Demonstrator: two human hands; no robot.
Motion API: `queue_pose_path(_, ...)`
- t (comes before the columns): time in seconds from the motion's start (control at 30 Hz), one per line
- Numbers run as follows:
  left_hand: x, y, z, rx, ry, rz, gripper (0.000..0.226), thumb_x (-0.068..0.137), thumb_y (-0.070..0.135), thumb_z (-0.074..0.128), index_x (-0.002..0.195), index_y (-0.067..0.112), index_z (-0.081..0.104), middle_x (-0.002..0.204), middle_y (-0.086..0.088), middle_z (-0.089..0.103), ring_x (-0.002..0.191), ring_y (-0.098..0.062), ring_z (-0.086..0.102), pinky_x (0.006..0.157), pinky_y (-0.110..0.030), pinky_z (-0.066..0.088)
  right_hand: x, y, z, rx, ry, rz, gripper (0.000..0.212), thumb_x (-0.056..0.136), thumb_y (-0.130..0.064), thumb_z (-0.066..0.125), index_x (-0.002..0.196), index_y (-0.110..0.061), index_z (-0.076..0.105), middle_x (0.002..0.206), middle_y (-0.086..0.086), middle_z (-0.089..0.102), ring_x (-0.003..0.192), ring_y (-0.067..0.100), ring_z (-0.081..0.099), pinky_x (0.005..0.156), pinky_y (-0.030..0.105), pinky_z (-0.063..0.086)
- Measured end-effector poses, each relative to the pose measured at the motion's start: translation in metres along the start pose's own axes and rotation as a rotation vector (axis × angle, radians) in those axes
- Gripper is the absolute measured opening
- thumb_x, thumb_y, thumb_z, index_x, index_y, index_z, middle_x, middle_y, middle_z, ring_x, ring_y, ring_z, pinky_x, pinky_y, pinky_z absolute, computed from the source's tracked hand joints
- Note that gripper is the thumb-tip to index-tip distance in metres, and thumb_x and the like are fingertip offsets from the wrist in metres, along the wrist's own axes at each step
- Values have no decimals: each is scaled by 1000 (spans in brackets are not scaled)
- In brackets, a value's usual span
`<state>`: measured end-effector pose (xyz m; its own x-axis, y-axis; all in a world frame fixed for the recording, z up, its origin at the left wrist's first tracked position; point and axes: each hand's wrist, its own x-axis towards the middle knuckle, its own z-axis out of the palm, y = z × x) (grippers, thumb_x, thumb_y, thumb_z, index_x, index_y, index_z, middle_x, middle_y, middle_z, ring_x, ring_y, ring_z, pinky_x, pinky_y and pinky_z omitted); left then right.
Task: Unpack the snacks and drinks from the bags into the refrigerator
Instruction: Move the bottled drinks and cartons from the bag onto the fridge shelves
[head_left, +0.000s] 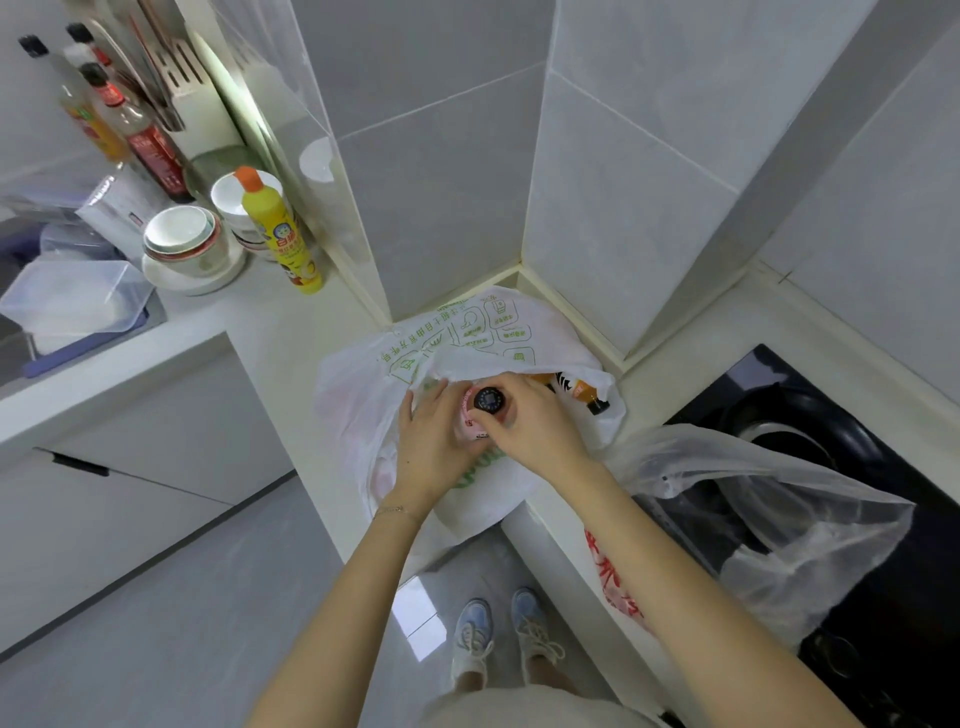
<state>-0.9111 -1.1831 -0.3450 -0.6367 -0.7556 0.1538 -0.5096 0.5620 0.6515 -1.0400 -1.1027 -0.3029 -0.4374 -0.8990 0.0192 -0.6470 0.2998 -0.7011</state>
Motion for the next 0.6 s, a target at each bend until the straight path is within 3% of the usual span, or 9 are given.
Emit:
queue_pose_path(0.13, -9, -2, -7, -75, 33, -93, 62, 69, 66, 60, 120, 30, 56, 115, 17, 63, 109, -10, 58, 105, -49, 34, -3, 5, -10, 40, 30, 30, 42, 89, -50, 60, 121, -23, 58, 100, -11, 59, 88, 7, 54, 78, 26, 48)
queue_pose_path(0.23, -14, -9, -11, -103, 24, -143, 68, 66, 67, 62, 124, 31, 54, 117, 17, 64, 110, -11, 57, 102, -50, 37, -3, 23, -12, -13, 85, 64, 44, 91, -49, 58, 124, -20, 58, 111, -5, 63, 102, 12, 55, 89, 31, 48)
queue_pose_path(0.4, -19, -3, -12, -142, 9, -137, 65, 72, 46, 75, 129, 27, 50, 116, 21, 56, 111, -14, 54, 101, -41, 38, -2, 44, -9, -56, 138, 51, 46, 90, -37, 64, 130, -16, 55, 123, -1, 59, 118, 17, 47, 98, 19, 26)
queue_pose_path(0.47, -22, -1, -10, -162, 17, -135, 63, 74, 40, 77, 130, 26, 49, 115, 23, 53, 111, -13, 54, 100, -41, 39, 0, 49, -5, -83, 113, 28, 44, 90, -35, 64, 129, -15, 56, 126, 1, 58, 122, 21, 46, 101, 22, 27)
queue_pose_path(0.6, -25, -1, -6, -266, 17, -195, 66, 71, 51, 68, 130, 27, 47, 118, 20, 55, 112, -14, 56, 98, -43, 46, 2, 59, 1, -135, 61, 17, 49, 88, -37, 66, 131, -17, 55, 131, 3, 54, 126, 23, 43, 107, 35, 33)
